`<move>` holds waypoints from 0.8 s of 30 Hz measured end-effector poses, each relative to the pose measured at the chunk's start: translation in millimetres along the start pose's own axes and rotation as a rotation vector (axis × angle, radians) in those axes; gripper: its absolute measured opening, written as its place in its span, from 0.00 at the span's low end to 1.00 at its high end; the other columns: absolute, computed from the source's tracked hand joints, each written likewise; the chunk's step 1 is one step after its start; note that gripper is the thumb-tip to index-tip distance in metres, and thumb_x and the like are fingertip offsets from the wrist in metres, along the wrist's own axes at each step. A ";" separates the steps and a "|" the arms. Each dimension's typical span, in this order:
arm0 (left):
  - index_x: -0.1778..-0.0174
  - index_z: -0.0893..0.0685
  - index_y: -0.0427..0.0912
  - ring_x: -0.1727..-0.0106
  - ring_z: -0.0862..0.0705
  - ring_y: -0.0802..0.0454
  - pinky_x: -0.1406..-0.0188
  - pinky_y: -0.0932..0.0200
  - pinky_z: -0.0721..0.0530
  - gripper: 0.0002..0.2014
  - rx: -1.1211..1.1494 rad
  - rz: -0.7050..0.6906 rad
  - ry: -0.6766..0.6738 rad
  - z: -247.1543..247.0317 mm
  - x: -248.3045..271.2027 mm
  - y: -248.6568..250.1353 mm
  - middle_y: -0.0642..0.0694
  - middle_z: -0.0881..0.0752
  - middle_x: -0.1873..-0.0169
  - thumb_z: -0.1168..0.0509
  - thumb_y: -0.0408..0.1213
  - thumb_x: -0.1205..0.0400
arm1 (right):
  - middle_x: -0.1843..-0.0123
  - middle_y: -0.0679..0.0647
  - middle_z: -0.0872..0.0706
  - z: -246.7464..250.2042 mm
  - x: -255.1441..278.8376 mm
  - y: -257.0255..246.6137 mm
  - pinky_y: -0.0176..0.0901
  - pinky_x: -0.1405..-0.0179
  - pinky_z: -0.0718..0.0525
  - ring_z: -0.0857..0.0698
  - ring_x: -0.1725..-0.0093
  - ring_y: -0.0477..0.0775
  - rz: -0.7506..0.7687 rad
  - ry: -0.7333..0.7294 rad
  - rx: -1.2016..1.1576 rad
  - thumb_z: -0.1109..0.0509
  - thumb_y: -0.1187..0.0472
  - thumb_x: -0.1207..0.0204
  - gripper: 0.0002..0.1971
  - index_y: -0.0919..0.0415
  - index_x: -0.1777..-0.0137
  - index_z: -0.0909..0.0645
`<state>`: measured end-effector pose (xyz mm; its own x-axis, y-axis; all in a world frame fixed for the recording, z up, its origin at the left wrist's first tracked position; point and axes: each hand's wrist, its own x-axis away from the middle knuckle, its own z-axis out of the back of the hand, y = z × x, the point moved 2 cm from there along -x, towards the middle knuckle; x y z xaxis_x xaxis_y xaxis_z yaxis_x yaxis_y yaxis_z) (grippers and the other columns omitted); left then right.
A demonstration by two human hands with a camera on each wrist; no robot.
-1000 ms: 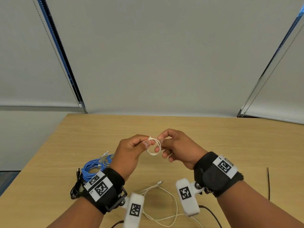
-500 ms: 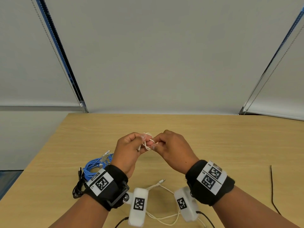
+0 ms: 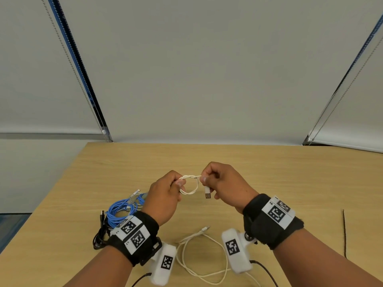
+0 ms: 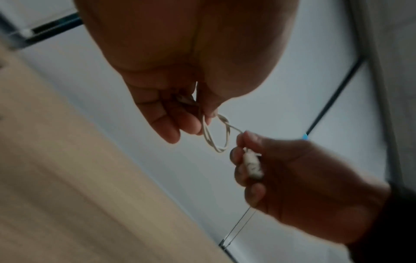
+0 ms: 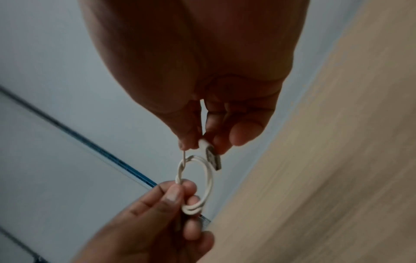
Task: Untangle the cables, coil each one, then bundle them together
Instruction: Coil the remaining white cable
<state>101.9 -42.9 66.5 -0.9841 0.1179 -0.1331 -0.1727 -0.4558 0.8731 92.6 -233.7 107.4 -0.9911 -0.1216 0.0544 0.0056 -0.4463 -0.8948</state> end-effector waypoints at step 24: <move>0.62 0.12 0.49 0.74 0.13 0.53 0.68 0.49 0.11 0.10 0.187 0.082 0.181 -8.8 0.8 7.1 0.51 0.12 0.73 0.33 0.38 0.15 | 0.54 0.62 0.08 -20.6 10.5 6.2 0.48 0.58 0.11 0.07 0.59 0.54 -0.091 0.022 -0.336 0.27 0.60 0.18 0.06 0.61 0.51 0.20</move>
<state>99.5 -53.8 68.5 -0.9888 -0.0802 -0.1258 -0.0982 -0.2847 0.9536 79.5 -219.5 93.2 -0.9882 -0.0736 0.1346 -0.1237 -0.1371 -0.9828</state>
